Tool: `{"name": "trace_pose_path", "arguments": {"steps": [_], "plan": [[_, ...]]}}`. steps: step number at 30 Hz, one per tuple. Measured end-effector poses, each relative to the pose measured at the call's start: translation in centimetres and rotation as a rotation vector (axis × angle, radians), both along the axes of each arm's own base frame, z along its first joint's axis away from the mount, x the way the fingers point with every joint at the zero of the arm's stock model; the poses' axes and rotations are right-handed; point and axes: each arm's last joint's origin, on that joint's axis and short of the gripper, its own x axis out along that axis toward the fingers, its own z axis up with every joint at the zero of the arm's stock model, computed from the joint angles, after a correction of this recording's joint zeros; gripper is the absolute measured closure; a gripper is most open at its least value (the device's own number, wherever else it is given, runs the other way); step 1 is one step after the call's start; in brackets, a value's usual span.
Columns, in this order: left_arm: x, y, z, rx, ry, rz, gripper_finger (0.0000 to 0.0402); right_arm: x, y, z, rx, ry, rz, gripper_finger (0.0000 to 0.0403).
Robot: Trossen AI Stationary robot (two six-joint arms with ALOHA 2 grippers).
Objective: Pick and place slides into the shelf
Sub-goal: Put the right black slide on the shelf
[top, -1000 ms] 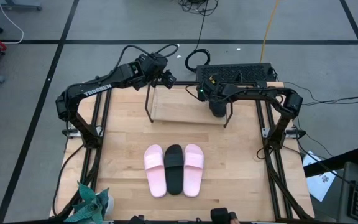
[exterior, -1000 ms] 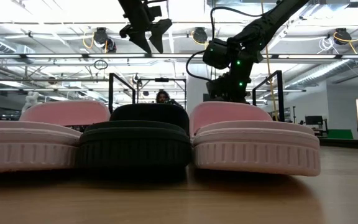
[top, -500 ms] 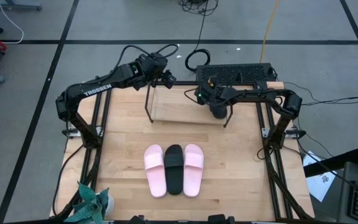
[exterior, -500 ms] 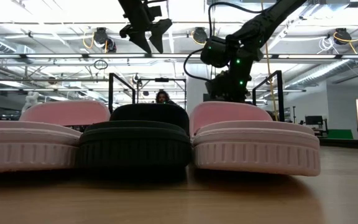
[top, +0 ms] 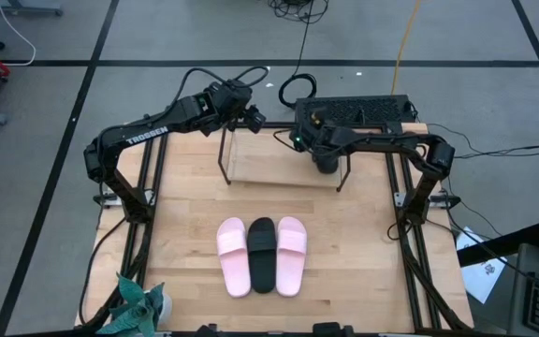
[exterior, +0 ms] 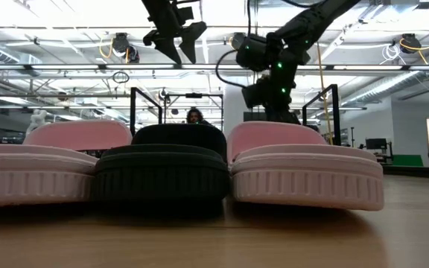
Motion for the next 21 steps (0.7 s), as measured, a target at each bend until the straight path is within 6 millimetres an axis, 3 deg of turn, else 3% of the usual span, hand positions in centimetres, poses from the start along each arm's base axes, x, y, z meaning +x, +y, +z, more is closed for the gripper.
{"name": "trace_pose_path", "arguments": {"steps": [5, 21], "plan": [[0.1, -0.1, 0.0, -0.014, -0.01, -0.014, 0.0153, -0.1, 0.1, 1.3, 0.034, -0.023, -0.072, 0.0402], [0.4, -0.7, 0.0, -0.021, -0.026, -0.021, 0.0153, -0.2, 2.4, 1.0, 0.13, -0.053, -0.125, 0.0402]]}}
